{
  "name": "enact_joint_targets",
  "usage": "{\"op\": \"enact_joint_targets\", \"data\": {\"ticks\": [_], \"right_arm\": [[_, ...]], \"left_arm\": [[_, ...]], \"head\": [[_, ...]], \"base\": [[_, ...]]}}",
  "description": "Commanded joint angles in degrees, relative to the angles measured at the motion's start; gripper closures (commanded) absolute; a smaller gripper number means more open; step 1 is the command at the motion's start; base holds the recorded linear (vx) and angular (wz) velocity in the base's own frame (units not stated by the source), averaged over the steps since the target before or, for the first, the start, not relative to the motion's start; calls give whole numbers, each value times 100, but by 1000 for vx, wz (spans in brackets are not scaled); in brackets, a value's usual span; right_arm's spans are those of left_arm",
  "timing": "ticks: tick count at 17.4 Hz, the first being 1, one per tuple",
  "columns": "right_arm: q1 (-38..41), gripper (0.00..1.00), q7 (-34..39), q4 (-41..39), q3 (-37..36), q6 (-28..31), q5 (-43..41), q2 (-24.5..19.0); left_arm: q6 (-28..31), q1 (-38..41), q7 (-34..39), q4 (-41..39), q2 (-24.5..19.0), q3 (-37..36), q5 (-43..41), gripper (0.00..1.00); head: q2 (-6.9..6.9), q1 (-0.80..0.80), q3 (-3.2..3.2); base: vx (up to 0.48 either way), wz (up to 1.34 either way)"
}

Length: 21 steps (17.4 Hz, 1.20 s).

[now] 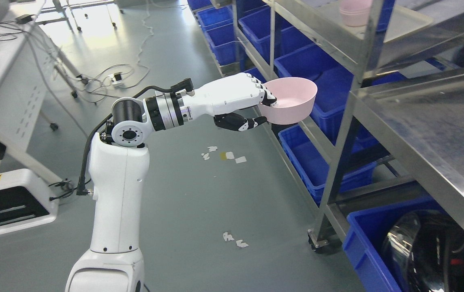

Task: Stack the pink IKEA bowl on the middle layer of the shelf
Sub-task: 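Hold the pink bowl raised in the left hand while driving to the rack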

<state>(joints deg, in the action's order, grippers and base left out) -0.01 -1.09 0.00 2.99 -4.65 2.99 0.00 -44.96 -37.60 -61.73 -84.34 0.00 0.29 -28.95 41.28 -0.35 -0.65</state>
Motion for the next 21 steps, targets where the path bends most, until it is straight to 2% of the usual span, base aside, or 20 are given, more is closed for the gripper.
{"op": "enact_joint_targets", "data": {"ticks": [1, 11, 21], "right_arm": [[19, 0, 4, -100, 0, -1, 0, 100], [27, 0, 4, -100, 0, -1, 0, 100], [19, 0, 4, -100, 0, -1, 0, 100]], "left_arm": [[-4, 42, 3, -101, -100, 85, 3, 99], [-4, 68, 38, -101, -100, 85, 3, 99], [-4, 68, 38, -101, -100, 42, 3, 99]], "head": [[0, 0, 0], [0, 0, 0], [1, 0, 0]], "base": [[14, 739], [73, 556], [275, 59]]}}
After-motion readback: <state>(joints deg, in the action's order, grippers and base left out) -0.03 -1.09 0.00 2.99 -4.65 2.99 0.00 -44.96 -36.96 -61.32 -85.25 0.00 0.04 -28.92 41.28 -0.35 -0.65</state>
